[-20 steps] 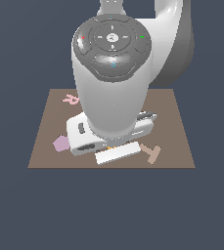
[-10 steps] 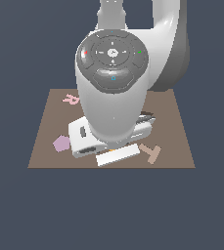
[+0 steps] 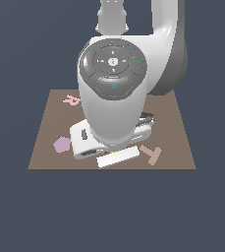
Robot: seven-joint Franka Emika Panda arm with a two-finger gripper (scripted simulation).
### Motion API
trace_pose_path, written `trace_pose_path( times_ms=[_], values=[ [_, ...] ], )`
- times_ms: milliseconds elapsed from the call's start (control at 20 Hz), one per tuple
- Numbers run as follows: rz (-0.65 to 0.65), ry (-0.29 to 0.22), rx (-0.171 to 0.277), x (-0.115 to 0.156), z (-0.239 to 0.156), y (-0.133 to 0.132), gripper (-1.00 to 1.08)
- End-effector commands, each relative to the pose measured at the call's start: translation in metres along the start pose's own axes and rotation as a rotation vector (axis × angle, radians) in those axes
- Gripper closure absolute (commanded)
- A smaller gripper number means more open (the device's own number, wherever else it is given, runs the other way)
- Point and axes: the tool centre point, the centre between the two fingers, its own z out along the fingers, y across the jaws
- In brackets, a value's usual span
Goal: Insert a designated object into the corresponding slot on a board.
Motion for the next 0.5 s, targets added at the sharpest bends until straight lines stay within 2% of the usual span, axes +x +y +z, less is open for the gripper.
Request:
trace_pose_path(
  times_ms=[0, 450],
  values=[
    [0.000, 0.000, 0.000, 0.0001, 0.0001, -0.0002, 1.08],
    [0.020, 0.000, 0.000, -0.0017, 0.0000, 0.0004, 1.08]
  ],
)
